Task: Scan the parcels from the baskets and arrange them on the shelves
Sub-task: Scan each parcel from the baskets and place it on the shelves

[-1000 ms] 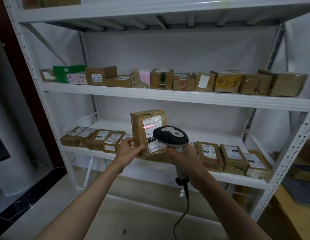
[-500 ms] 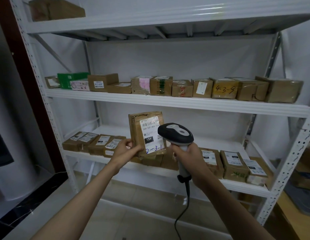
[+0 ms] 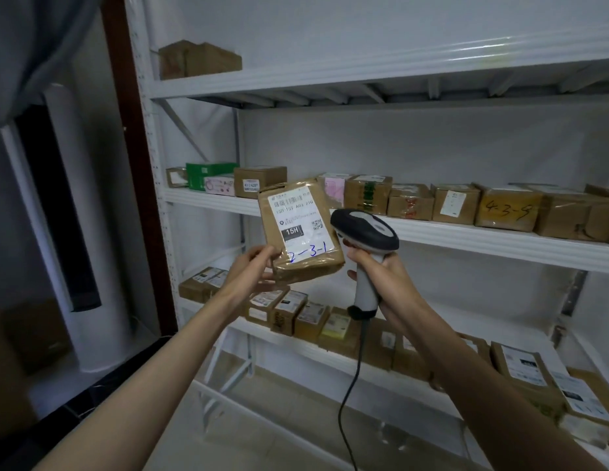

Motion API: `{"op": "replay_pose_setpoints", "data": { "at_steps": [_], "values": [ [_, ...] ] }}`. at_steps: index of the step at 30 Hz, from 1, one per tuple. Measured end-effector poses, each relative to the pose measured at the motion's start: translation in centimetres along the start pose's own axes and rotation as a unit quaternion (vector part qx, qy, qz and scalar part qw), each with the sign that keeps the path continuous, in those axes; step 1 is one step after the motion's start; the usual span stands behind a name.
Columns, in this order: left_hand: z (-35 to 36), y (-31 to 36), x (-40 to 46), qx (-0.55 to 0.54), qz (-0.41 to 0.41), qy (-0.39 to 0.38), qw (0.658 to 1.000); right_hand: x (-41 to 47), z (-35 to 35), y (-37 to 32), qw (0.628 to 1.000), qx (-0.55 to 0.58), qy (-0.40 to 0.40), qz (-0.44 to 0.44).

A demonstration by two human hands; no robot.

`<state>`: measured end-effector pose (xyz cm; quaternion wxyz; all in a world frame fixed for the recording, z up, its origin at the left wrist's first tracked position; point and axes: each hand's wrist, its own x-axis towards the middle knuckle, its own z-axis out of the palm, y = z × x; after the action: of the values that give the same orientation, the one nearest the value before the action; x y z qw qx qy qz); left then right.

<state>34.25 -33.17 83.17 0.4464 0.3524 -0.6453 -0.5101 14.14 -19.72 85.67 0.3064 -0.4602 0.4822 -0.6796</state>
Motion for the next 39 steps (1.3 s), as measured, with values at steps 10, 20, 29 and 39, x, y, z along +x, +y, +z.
{"op": "replay_pose_setpoints", "data": {
  "at_steps": [10,20,29,39],
  "values": [
    [-2.2,5.3,0.7,0.019,0.046,0.144,0.988,4.4,5.2,-2.8,0.992,0.079,-0.086,-0.042],
    [-2.2,7.3,3.2,0.111,0.187,0.206,0.954,8.1,9.6,-3.9,0.984,0.109,-0.124,-0.07],
    [-3.3,8.2,10.2,0.111,0.233,0.274,0.926,13.2,12.2,-5.2,0.987,0.036,-0.126,-0.093],
    [-9.7,16.2,23.1,0.128,0.247,0.28,0.919,24.0,14.5,-8.5,0.989,-0.065,-0.114,-0.069]
  ]
}}
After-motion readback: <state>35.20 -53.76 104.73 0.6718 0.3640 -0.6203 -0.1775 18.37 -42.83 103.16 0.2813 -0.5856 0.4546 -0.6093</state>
